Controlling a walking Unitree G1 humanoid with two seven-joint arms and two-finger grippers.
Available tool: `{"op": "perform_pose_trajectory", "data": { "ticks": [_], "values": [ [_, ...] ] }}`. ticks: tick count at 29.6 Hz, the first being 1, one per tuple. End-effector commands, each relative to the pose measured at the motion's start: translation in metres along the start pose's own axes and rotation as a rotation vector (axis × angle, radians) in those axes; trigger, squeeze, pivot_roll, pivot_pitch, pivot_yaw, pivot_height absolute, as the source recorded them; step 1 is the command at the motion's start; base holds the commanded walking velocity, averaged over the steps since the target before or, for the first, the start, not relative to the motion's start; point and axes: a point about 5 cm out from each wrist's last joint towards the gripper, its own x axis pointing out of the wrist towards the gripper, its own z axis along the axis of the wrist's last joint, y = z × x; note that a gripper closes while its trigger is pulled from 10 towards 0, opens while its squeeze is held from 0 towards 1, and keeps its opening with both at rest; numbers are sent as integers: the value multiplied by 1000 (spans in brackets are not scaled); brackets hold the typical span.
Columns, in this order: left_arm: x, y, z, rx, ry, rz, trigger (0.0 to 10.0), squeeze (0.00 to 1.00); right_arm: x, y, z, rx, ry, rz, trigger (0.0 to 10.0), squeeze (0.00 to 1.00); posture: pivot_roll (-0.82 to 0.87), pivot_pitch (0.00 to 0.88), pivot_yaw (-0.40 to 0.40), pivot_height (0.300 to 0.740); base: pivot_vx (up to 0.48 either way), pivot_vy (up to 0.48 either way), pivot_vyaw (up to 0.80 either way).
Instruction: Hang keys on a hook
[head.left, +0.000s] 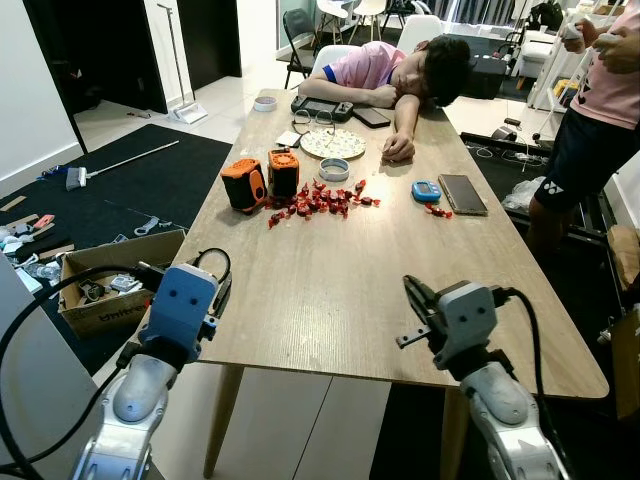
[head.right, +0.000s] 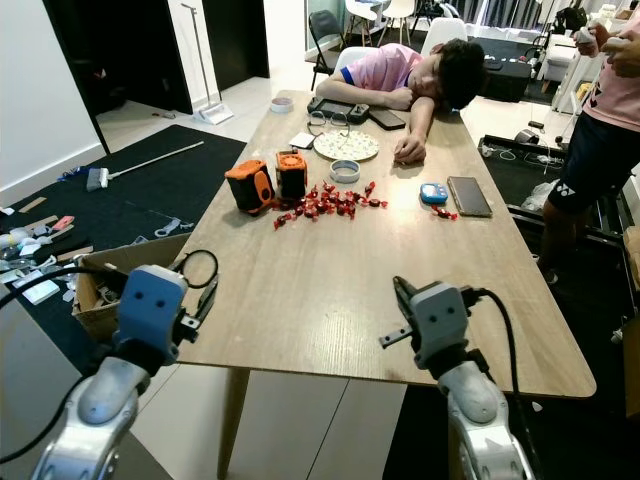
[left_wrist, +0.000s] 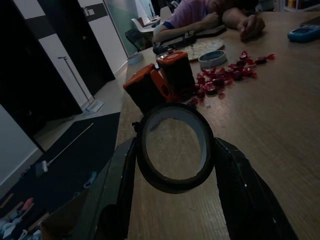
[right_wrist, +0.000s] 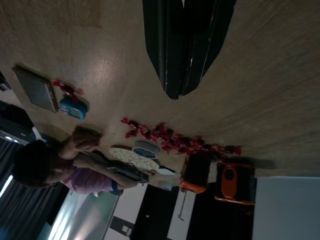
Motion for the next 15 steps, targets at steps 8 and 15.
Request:
{"op": "perform_pose_trajectory", "data": {
  "ticks": [8,15],
  "values": [
    [-20,-9,-10,-4,55,-78,10000,0,-10,18,-2,56,19,41,10000,0,123,106,1,740,0,0,0],
    [-41,-14,-27,-2,124,-15,10000,0,-16,26,-7,81,41,43,10000,0,131,109,-4,740,0,0,0]
  ]
}}
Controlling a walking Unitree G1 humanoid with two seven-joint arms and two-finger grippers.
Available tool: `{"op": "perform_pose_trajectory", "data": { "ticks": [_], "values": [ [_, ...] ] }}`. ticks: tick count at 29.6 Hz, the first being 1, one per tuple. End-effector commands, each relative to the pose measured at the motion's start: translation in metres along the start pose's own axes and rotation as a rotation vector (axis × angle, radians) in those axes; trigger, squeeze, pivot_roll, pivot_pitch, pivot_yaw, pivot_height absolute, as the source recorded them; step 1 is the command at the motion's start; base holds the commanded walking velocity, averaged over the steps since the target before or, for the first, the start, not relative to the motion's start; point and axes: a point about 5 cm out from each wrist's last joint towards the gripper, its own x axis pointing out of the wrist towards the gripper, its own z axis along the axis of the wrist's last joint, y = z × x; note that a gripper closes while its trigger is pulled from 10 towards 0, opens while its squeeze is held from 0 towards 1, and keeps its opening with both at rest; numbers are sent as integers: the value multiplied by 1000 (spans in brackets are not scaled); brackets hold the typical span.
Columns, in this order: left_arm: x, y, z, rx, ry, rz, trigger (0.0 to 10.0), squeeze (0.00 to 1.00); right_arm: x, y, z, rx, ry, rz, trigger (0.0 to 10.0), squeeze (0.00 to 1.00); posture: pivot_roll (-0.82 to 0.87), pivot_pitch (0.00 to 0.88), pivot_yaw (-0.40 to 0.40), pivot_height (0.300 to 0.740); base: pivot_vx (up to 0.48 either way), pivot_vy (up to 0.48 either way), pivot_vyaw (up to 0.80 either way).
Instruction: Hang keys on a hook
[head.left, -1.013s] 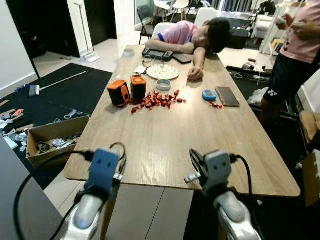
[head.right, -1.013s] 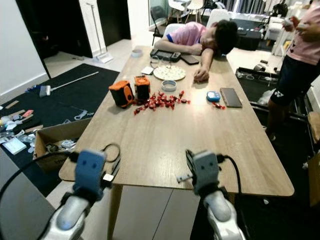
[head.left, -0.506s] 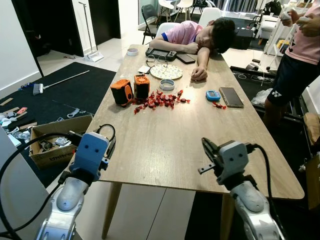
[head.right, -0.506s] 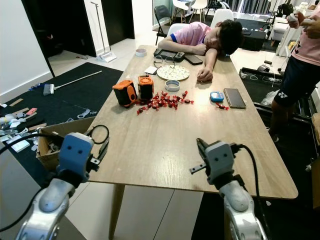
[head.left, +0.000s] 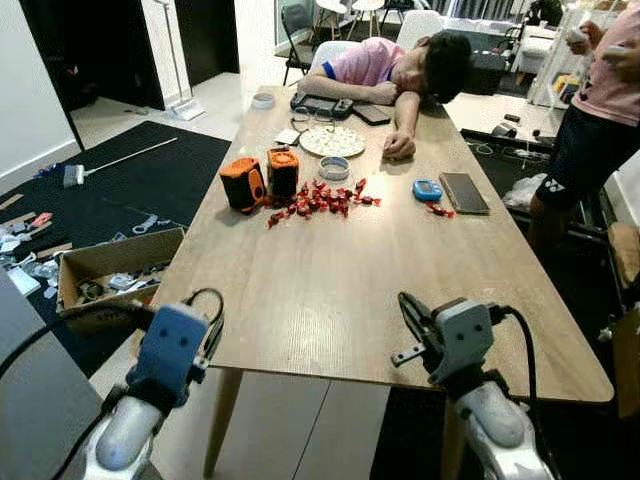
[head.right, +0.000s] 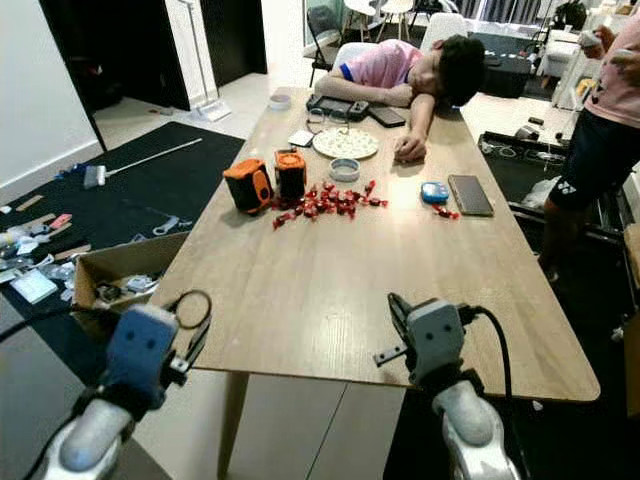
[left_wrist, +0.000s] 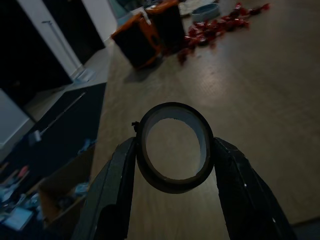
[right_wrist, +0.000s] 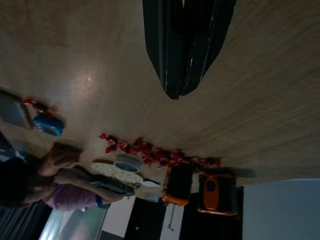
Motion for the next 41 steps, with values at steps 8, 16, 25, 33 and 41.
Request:
{"op": "perform_pose_trajectory", "data": {
  "ticks": [8,16,25,33,41],
  "values": [
    [-5,-1,-3,-3,16,57,10000,0,-3,5,-1,19,17,6,10000,0,137,108,-13,740,0,0,0],
    [-5,-4,-3,-7,14,60,10000,0,-1,6,-2,12,17,8,10000,0,138,107,-14,740,0,0,0],
    [-5,-8,-3,-7,17,56,10000,0,0,9,-1,22,18,30,10000,0,140,105,-19,740,0,0,667],
    [-3,-11,-4,-8,16,51,10000,0,0,9,-2,22,21,38,10000,0,141,104,-22,740,0,0,800],
    [-4,-13,-5,-11,20,46,10000,0,-1,10,-2,23,25,47,10000,0,140,108,-22,740,0,0,800]
  ]
}}
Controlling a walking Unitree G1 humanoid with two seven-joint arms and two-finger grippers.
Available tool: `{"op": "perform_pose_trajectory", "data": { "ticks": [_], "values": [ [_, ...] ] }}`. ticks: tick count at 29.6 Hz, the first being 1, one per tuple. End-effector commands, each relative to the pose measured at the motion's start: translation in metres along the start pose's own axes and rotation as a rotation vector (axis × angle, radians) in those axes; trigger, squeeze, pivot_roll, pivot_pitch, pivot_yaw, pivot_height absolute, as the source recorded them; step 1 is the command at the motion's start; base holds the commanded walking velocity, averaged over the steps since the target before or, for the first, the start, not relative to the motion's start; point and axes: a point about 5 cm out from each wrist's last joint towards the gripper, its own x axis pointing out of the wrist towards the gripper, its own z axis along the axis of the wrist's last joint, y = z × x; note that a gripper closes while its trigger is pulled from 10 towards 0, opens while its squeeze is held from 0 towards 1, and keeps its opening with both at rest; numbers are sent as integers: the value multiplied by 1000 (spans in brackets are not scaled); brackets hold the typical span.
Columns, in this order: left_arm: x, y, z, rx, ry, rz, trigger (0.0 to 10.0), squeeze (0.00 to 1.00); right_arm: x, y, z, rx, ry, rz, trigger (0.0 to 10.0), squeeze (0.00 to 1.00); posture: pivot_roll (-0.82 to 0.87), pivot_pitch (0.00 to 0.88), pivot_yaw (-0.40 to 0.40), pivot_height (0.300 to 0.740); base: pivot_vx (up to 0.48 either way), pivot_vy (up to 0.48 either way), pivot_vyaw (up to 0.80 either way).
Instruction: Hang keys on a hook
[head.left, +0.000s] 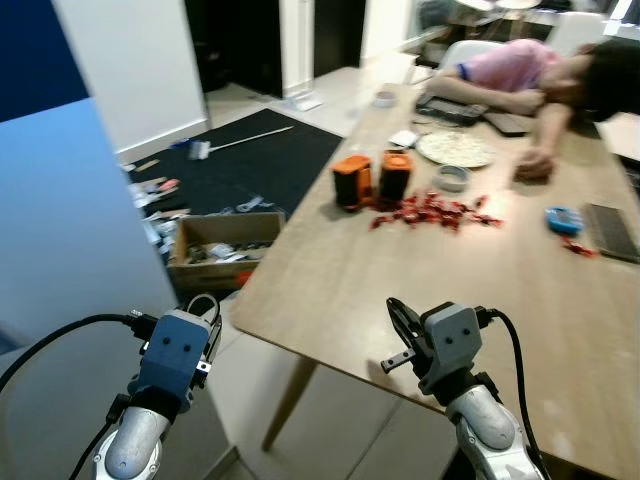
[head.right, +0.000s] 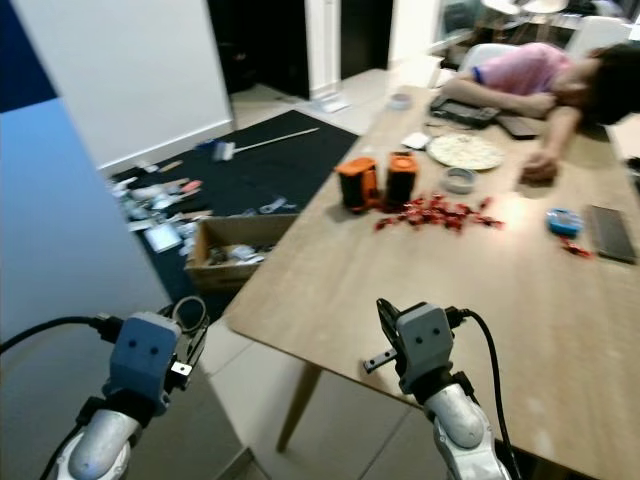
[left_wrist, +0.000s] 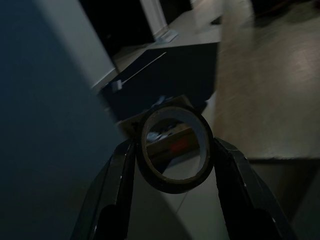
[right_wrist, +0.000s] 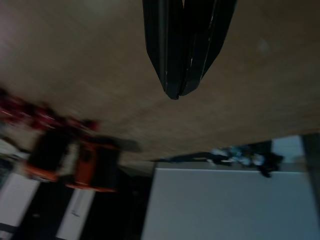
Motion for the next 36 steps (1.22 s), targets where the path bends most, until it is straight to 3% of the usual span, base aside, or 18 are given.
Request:
{"op": "perform_pose_trajectory", "data": {
  "ticks": [1,36],
  "values": [
    [-3,-4,-4,-1,15,-4,10000,0,-3,2,-2,13,16,8,10000,0,140,108,-22,740,0,0,800],
    [-7,-8,-6,-2,32,-9,10000,0,-5,6,-3,21,28,31,10000,0,145,131,-27,740,0,0,800]
  ]
}}
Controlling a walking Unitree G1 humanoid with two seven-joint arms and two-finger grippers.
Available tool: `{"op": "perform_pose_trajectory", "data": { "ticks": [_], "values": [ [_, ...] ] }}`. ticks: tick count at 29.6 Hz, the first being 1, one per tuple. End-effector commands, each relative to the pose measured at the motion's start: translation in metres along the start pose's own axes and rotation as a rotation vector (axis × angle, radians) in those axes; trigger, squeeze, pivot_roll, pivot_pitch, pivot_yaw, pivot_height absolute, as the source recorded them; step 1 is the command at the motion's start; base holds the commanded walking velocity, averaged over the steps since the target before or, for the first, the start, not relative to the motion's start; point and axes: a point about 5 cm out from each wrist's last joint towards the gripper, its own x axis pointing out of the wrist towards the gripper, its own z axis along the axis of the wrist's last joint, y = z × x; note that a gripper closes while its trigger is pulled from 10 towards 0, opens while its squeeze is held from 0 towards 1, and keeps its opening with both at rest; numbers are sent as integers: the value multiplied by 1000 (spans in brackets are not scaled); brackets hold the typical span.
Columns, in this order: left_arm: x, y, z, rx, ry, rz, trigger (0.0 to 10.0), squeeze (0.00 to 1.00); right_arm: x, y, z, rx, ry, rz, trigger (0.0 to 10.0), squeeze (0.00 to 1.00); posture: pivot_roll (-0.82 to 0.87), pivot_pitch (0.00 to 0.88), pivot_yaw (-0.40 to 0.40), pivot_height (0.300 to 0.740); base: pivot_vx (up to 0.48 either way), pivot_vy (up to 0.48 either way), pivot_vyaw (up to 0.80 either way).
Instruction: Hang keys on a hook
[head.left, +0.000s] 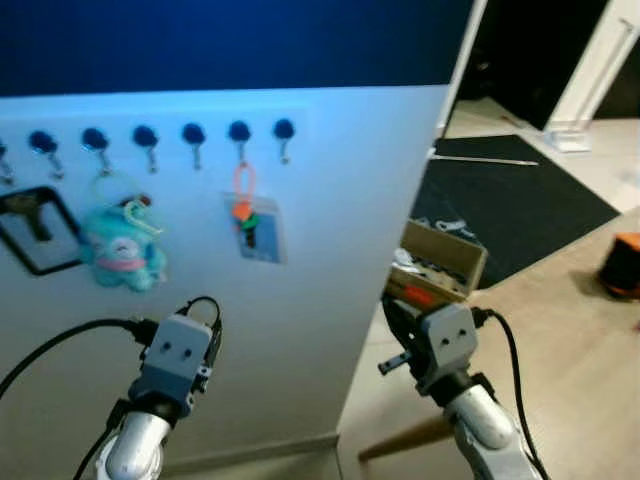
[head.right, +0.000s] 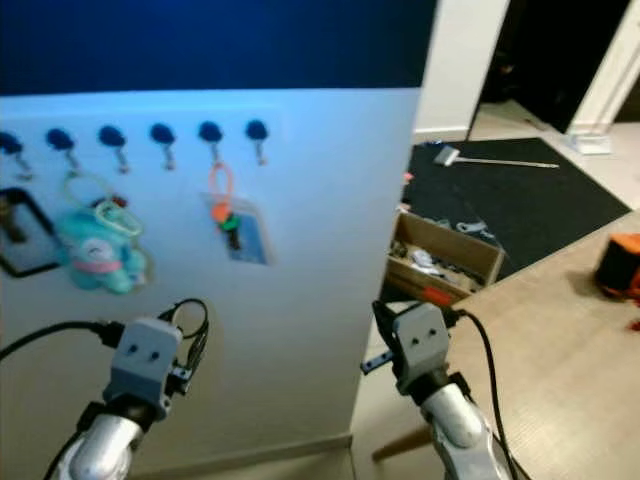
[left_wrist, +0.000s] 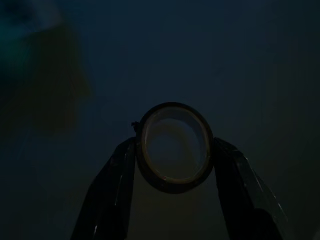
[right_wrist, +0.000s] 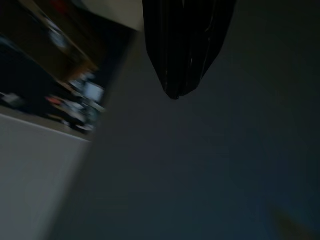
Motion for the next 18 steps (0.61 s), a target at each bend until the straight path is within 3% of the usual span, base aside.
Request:
{"op": "perform_pose_trajectory", "data": {
  "ticks": [1,18],
  "values": [
    [-3,-3,-3,6,16,-6,10000,0,-2,2,-2,12,10,10,10000,0,145,131,-27,740,0,0,800],
    [-5,-2,-4,6,24,13,10000,0,1,4,-2,14,12,16,10000,0,155,130,-30,740,0,0,791]
  ]
}}
